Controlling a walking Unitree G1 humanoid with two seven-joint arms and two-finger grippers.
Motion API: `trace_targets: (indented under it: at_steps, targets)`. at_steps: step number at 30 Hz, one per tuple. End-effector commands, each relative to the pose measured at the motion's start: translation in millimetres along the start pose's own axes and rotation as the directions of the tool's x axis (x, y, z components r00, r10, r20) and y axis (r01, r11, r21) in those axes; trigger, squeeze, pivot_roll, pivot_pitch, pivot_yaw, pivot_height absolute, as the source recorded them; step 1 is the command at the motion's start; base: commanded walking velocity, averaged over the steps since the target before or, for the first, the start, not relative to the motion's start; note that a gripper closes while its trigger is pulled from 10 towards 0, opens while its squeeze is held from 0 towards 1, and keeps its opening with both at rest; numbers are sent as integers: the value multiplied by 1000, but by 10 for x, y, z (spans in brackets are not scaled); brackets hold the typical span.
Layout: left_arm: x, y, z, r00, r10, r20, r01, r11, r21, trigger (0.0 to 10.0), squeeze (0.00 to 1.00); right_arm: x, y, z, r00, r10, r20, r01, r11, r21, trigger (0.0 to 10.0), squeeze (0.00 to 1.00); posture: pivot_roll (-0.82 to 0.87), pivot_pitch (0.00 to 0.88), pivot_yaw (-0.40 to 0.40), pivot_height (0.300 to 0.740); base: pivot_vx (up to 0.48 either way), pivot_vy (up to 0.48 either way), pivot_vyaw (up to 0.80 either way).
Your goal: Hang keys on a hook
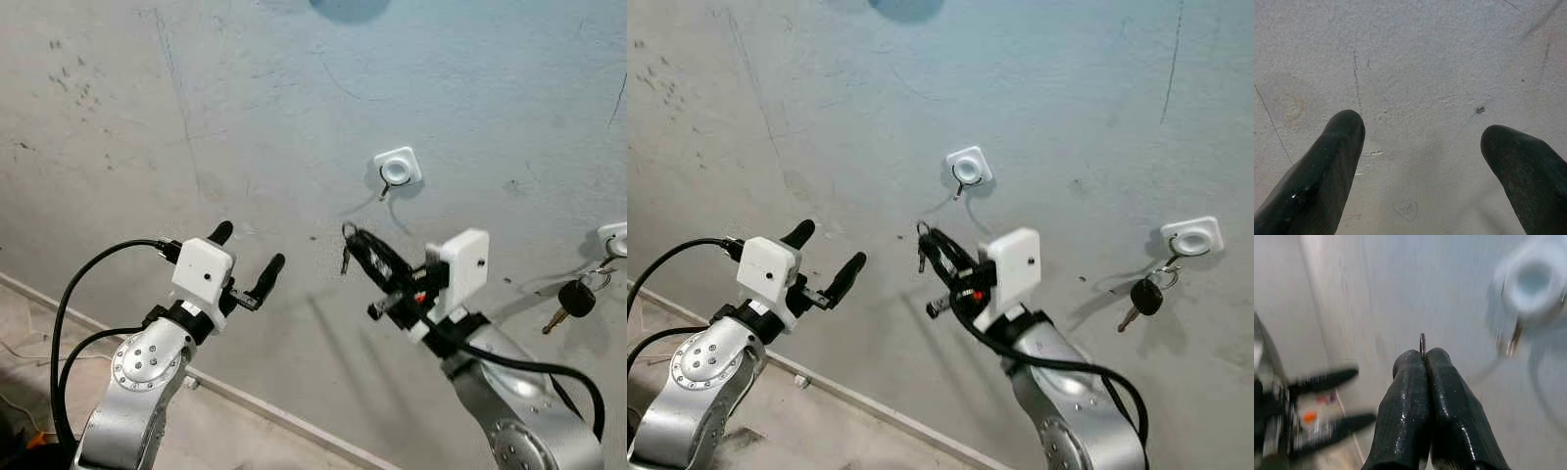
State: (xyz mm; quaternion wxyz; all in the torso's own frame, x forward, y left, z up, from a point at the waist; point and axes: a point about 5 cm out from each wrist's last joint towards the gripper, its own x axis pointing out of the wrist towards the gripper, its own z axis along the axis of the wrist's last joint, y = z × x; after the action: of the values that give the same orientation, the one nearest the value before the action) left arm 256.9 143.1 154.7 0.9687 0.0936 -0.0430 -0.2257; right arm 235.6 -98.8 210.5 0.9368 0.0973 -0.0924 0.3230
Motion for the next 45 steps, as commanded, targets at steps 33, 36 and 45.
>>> trace_targets:
  at_steps: [33,36,45]
  targets:
    - [176,-331,300,963,-260,72,265,961,-78,10000,0,-18,-237,-54,989,-145,-9,146,987,63,10000,0,167,0,-25,740,0,0,0]
    - [187,-333,317,963,-259,75,265,960,-90,10000,0,-16,-242,-64,987,-158,-6,158,985,68,10000,0,166,0,-23,740,0,0,0]
    - [199,-326,354,963,-258,80,265,959,-101,10000,0,-35,-272,-96,982,-187,-6,187,978,97,10000,0,166,0,-22,740,0,0,0]
